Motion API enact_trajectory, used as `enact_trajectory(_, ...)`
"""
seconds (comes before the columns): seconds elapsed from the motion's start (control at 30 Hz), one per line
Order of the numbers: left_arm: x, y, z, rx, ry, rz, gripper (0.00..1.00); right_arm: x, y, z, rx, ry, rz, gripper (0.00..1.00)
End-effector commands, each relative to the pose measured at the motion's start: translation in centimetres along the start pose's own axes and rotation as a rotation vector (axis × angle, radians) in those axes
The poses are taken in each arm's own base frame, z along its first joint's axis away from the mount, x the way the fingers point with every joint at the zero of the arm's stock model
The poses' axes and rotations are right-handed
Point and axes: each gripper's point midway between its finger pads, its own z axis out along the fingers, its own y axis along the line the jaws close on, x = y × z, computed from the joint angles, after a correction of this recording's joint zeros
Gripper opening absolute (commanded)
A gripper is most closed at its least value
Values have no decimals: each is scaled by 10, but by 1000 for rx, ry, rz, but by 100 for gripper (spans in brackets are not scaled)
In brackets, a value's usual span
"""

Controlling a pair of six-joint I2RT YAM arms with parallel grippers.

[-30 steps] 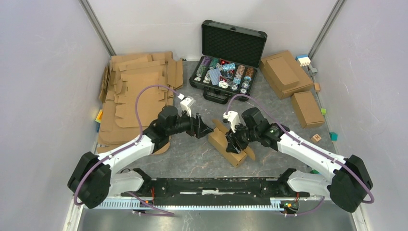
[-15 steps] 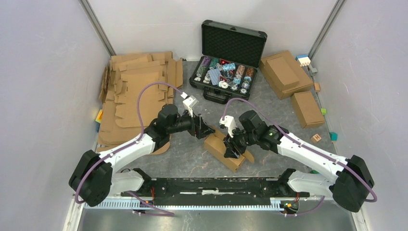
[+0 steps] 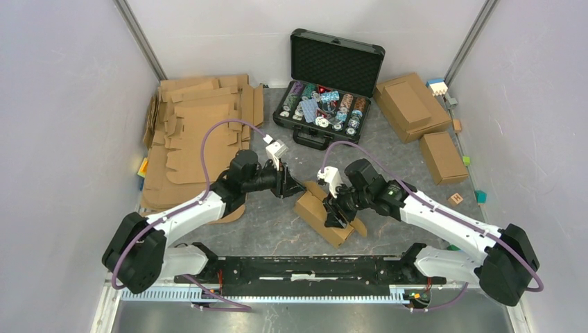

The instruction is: Fold the paper box

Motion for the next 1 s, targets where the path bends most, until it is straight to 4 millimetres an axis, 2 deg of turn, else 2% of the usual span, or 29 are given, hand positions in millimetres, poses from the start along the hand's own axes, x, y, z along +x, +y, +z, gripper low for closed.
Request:
enact_trajectory(0.0, -17, -18, -5, 65, -60, 87, 34, -23, -4, -2, 23, -50, -34, 49)
enact_trajectory(0.1, -15, -18, -6, 47, -55, 100, 31, -25, -6, -2, 33, -49, -33, 49)
enact_trajectory(0.3, -8, -16, -6, 23, -42, 109, 31, -32, -13, -2, 76, -54, -15, 46)
enact_trajectory(0.43, -4, -8, -1, -32, -11, 108, 26, -34, -13, -1, 74, -51, -14, 46)
enact_trajectory(0.57, -2, 1, 3, -97, 12, 110, 27, -34, -13, -2, 72, -53, -14, 46)
enact_trajectory(0.77, -3, 10, 0, -166, 0, 116, 13, -34, -16, -3, 95, -51, -11, 46)
enact_trajectory(0.97, -1, 15, 2, -199, 16, 109, 9, -36, -21, -3, 117, -51, -20, 46)
